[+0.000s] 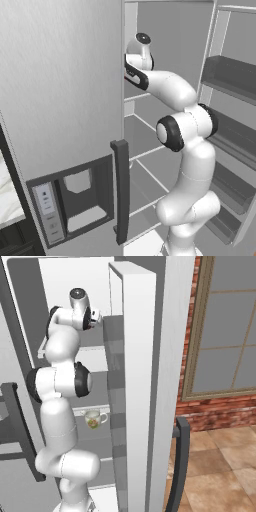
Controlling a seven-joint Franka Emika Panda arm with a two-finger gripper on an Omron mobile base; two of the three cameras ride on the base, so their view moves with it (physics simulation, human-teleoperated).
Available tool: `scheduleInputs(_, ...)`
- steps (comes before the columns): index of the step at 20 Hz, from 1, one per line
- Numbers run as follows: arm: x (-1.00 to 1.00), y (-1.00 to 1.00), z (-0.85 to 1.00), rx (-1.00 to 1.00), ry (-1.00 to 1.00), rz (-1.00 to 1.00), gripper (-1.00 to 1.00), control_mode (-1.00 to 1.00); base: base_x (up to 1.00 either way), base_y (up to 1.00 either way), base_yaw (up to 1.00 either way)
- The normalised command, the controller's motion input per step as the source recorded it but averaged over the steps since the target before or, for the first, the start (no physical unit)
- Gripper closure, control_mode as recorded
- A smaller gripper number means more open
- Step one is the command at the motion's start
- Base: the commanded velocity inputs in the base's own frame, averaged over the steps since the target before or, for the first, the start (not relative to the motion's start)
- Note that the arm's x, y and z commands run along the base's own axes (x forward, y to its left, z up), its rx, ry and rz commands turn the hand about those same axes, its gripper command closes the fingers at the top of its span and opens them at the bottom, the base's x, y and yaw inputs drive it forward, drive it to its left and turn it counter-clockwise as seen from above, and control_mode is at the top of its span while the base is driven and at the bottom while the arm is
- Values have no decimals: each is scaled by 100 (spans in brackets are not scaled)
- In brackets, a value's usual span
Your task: Pick the banana and mango from the fridge and place them on the plate next to the blender to make a fruit smoothie.
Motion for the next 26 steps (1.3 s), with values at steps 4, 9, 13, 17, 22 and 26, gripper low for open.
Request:
scheduleInputs(4,-53,-24,0,4,-12,0,100,-100,0,0,0)
scheduleInputs(9,-81,-38,4,7,-20,0,100,-100,0,0,0)
scheduleInputs(13,-100,-37,33,7,-29,-2,100,-100,0,0,0)
scheduleInputs(17,-100,-22,69,2,-24,-4,100,-100,0,0,0)
scheduleInputs(22,-100,-14,52,0,-7,-7,100,-100,0,0,0)
scheduleInputs(26,-100,-15,28,0,2,-8,100,-100,0,0,0)
